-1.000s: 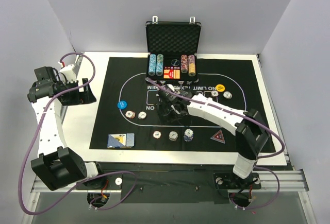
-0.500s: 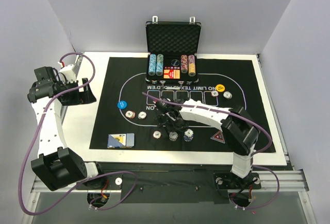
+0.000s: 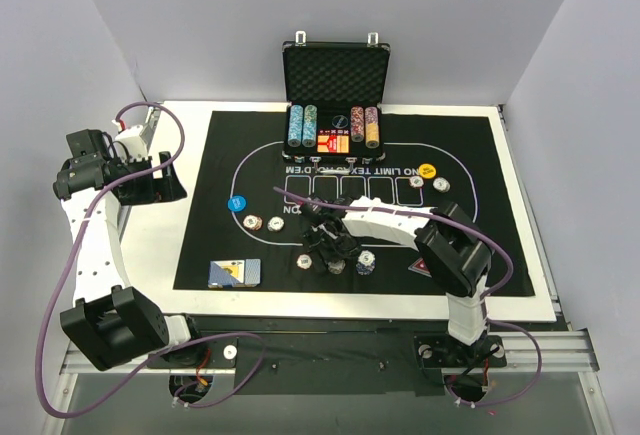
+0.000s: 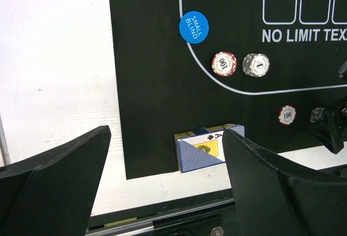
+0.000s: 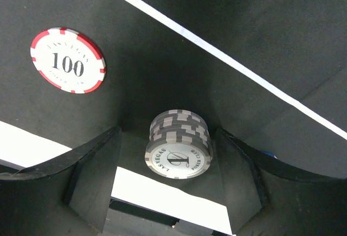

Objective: Distribute texas hold em gaming equipment

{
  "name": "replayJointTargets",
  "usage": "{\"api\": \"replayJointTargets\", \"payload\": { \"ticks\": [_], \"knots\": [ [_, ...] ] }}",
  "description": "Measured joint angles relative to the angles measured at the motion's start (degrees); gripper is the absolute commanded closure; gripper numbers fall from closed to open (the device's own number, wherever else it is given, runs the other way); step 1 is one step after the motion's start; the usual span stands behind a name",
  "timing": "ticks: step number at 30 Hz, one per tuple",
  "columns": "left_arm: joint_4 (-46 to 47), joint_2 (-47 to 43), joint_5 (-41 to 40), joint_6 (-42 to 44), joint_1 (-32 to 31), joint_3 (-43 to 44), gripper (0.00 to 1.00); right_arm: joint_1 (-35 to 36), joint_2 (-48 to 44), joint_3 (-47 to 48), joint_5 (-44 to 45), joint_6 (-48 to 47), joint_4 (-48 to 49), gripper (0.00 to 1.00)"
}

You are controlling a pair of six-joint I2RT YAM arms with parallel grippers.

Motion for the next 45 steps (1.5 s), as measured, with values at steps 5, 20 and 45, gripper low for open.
{"api": "replayJointTargets", "payload": {
  "ticks": [5,20,45],
  "knots": [
    [-0.02,0.00,-0.15,0.00,0.00,0.00,0.04,0.00,-0.02,-0.13,0.09,-0.09,0.22,0.46],
    [-0.02,0.00,-0.76,0.00,0.00,0.00,0.04,-0.87,-0.02,-0.04,0.42,-0.17,-0.42,0.78],
    [-0.02,0.02,-1.07,0.17,0.00,0.02,0.04,-28.87,-13.38,-4.87,9.01,6.86,-1.05,0.83]
  ]
}}
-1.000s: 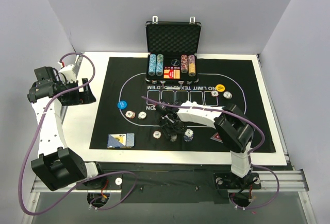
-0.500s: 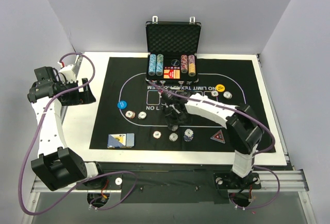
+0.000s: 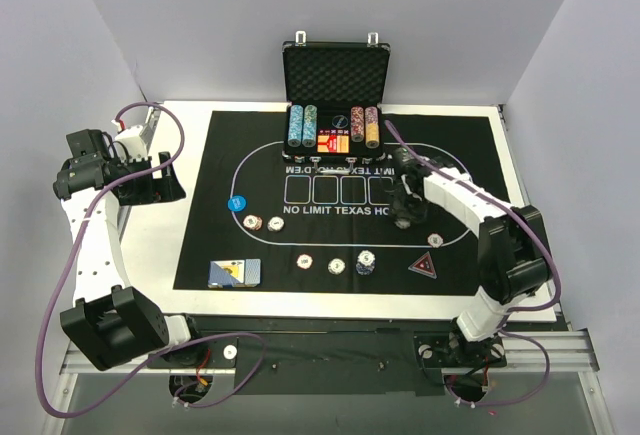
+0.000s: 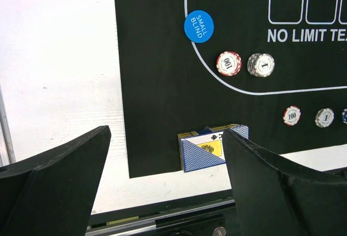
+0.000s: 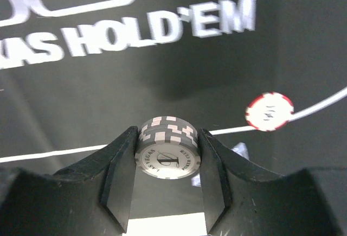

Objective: Distribute texas hold em gaming equipment

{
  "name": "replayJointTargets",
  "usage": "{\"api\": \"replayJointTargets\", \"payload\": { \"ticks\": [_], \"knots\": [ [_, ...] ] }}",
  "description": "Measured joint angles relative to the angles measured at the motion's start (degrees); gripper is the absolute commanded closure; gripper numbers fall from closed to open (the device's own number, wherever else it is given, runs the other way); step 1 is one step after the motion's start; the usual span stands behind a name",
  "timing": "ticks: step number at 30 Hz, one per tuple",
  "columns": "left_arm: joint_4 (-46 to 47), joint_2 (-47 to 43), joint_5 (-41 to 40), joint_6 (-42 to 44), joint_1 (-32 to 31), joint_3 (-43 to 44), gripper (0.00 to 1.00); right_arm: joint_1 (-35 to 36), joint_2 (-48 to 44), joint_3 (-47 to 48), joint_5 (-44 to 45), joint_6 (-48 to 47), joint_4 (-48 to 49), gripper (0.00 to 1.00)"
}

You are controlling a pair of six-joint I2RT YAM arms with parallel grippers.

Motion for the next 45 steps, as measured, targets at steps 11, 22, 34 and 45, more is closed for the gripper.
{"api": "replayJointTargets", "payload": {
  "ticks": [11,22,34,45],
  "knots": [
    [0.00,0.02,0.00,0.00,0.00,0.00,0.04,-4.57,-0.37,-9.81,3.67,4.42,1.95,0.83],
    [0.02,0.04,0.00,0.00,0.00,0.00,0.04,-4.57,-0.48,-12.87,5.49,7.37,4.74,0.83],
    [0.02,0.11,0.02,0.00,0.00,0.00,0.04,-3.89,-4.02,-17.14,5.95,10.03,8.11,0.83],
    [0.02,0.11,0.04,0.00,0.00,0.00,0.04,-1.55,-6.82,-19.85,6.78,12.17,6.71,0.77]
  ]
}}
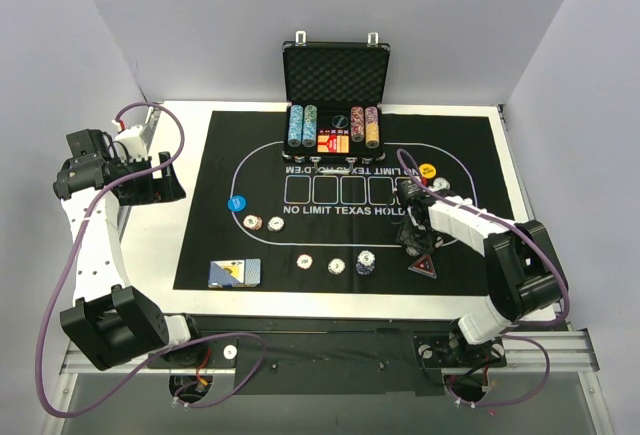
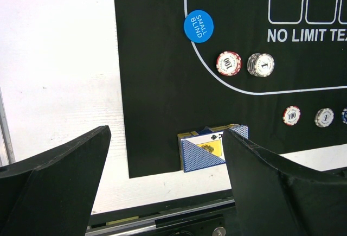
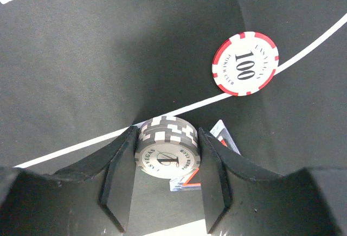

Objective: Distribute texas hold em gaming equipment

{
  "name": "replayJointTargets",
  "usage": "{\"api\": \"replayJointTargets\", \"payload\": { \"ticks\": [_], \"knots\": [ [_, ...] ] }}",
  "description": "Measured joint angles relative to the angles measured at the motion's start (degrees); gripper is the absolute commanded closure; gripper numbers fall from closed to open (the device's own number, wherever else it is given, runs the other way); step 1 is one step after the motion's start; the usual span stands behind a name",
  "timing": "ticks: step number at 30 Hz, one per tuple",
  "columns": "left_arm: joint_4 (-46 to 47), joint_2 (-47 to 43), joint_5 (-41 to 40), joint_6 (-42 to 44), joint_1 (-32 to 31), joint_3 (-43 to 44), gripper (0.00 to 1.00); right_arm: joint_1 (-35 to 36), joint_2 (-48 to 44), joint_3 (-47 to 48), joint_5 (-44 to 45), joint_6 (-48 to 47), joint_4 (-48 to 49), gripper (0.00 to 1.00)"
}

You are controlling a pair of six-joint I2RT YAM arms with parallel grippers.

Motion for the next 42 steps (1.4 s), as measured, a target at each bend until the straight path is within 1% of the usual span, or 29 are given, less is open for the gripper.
{"api": "replayJointTargets", "payload": {
  "ticks": [2,3,4,5,6,7,9,11,16,22,27,35,42],
  "knots": [
    [0.00,0.00,0.00,0.00,0.00,0.00,0.04,0.17,-0.09,-0.09,0.02,0.55,-0.20,0.71],
    [0.00,0.00,0.00,0.00,0.00,0.00,0.04,0.33,-0.09,-0.11,0.04,0.72,-0.22,0.66],
    [0.00,0.00,0.00,0.00,0.00,0.00,0.04,0.33,-0.11,-0.13,0.07,0.81,-0.24,0.64],
    [0.00,0.00,0.00,0.00,0.00,0.00,0.04,0.33,-0.11,-0.13,0.11,0.96,-0.24,0.58],
    [0.00,0.00,0.00,0.00,0.00,0.00,0.04,0.33,-0.11,-0.13,0.13,1.03,-0.26,0.56],
    [0.00,0.00,0.00,0.00,0.00,0.00,0.04,0.33,-0.11,-0.13,0.15,1.18,-0.28,0.50],
    [-0.02,0.00,0.00,0.00,0.00,0.00,0.04,0.35,-0.11,-0.13,0.33,1.31,-0.39,0.45],
    [-0.02,0.00,0.00,0.00,0.00,0.00,0.04,0.37,-0.37,-0.09,0.46,1.16,-0.85,0.42],
    [-0.02,0.00,0.02,0.00,0.00,0.00,0.04,0.92,-2.32,1.42,0.92,0.68,-3.39,0.41],
    [-0.04,0.00,0.04,-0.02,0.00,0.00,0.04,3.13,-8.98,6.12,1.40,-0.59,-5.77,0.39],
    [-0.02,0.00,0.04,-0.09,0.00,0.00,0.04,8.90,-13.18,11.10,-1.86,-3.52,-6.78,0.33],
    [-0.02,0.02,0.09,-0.24,0.00,0.00,0.04,20.09,-10.36,14.56,-6.73,-8.57,-9.77,0.31],
    [-0.02,0.02,0.35,-0.42,0.00,0.00,0.04,24.83,-4.39,14.58,-7.13,-10.49,-11.58,0.31]
  ]
}}
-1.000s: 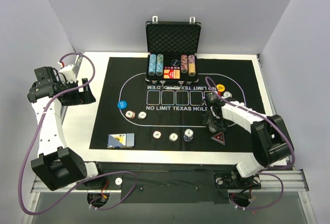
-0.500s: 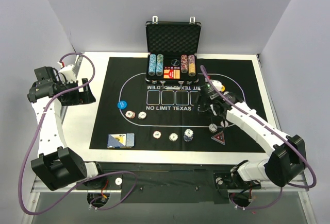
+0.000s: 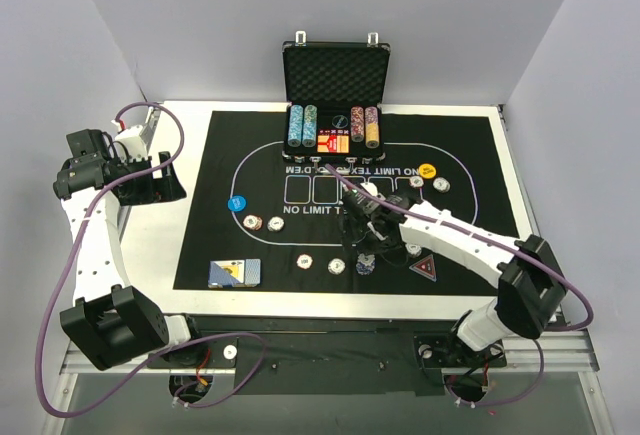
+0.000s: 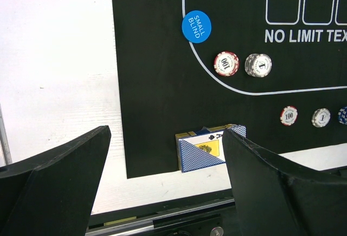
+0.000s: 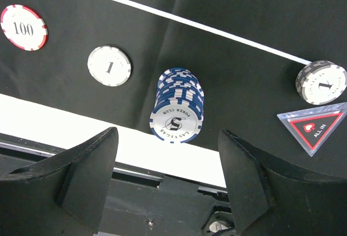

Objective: Distribute texas hold em gaming equipment

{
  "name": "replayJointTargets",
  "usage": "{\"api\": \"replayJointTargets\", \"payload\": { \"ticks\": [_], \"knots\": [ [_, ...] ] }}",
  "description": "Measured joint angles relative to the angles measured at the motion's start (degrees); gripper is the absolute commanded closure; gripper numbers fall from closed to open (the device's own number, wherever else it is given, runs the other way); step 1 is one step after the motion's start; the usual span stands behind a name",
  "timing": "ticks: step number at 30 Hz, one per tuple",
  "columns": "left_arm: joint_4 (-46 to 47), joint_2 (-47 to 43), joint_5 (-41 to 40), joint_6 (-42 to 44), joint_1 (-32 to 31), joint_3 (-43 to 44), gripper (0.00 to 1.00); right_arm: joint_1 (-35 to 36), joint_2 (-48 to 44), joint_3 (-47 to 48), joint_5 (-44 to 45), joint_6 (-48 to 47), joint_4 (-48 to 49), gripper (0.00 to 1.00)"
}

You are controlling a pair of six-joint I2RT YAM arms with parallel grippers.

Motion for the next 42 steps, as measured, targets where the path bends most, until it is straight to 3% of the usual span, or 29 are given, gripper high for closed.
{"api": "replayJointTargets", "payload": {
  "ticks": [12,42],
  "knots": [
    [0.02,0.00,0.11,-0.04,0.00,0.00,0.04,1.38,2.91,-0.09,0.26,-0.90,0.11,0.36],
    [0.02,0.00,0.09,-0.04,0.00,0.00,0.04,0.96,3.98,-3.19,1.29,-1.05,2.62,0.67]
  ]
}}
